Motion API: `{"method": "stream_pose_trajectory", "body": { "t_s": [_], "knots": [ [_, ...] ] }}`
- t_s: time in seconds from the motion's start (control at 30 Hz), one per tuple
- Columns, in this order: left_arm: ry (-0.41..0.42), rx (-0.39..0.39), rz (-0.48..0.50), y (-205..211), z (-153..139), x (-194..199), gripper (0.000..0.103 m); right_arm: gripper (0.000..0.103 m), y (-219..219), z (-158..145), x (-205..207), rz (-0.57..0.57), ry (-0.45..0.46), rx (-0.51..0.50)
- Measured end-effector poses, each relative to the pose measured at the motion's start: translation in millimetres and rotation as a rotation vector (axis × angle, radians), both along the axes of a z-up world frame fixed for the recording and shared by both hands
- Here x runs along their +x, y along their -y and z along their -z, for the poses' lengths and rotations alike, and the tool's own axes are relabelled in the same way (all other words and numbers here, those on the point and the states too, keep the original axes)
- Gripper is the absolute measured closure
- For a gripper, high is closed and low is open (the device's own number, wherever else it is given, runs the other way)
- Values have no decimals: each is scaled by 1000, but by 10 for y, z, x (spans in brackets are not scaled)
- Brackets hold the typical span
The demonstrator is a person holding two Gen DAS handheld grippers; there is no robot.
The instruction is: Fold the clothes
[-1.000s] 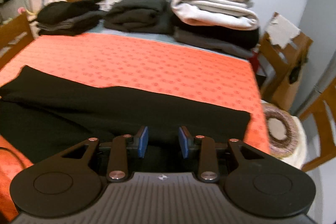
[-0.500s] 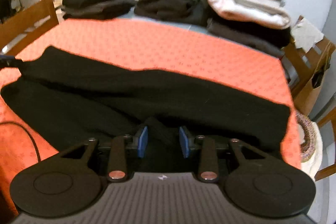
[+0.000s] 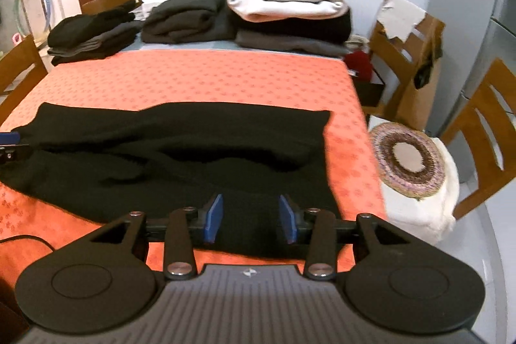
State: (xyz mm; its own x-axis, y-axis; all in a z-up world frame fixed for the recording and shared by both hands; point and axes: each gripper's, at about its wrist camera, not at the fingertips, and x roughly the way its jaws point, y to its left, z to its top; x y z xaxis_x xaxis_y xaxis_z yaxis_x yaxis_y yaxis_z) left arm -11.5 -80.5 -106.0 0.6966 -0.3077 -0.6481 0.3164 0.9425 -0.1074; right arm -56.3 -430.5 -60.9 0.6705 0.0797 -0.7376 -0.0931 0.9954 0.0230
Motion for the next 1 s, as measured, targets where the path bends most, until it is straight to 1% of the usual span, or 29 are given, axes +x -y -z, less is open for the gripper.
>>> {"method": "stream_pose_trajectory", "body": {
  "t_s": [0.13, 0.23, 0.37, 0.47, 0.57, 0.67, 0.77, 0.9, 1.0],
  "knots": [
    [13, 5, 9, 326, -5, -19, 27, 58, 317, -26, -38, 1, 6, 6],
    [26, 6, -10, 587, -6, -59, 27, 58, 579, -36, -17, -45, 13, 21],
    [51, 2, -76, 976, -15, -164, 26, 56, 917, -42, 67, -195, 30, 28],
    [61, 3, -154, 1341, -45, -295, 26, 56, 1158, -66, 171, -337, 46, 31],
    [34, 40, -261, 1723, -115, -441, 25, 56, 1393, -109, 334, -477, 42, 34],
    [38, 6, -345, 2045, -187, -615, 23, 56, 1608, -168, 506, -614, 45, 38],
    [24, 2, -393, 2315, -205, -714, 23, 56, 1719, -243, 663, -720, 56, 18],
    [39, 1, -415, 2591, -187, -748, 23, 56, 1761, -318, 890, -811, 69, 29],
    [39, -4, -425, 2742, -179, -723, 23, 56, 1692, -333, 1100, -864, 66, 41]
  ]
}}
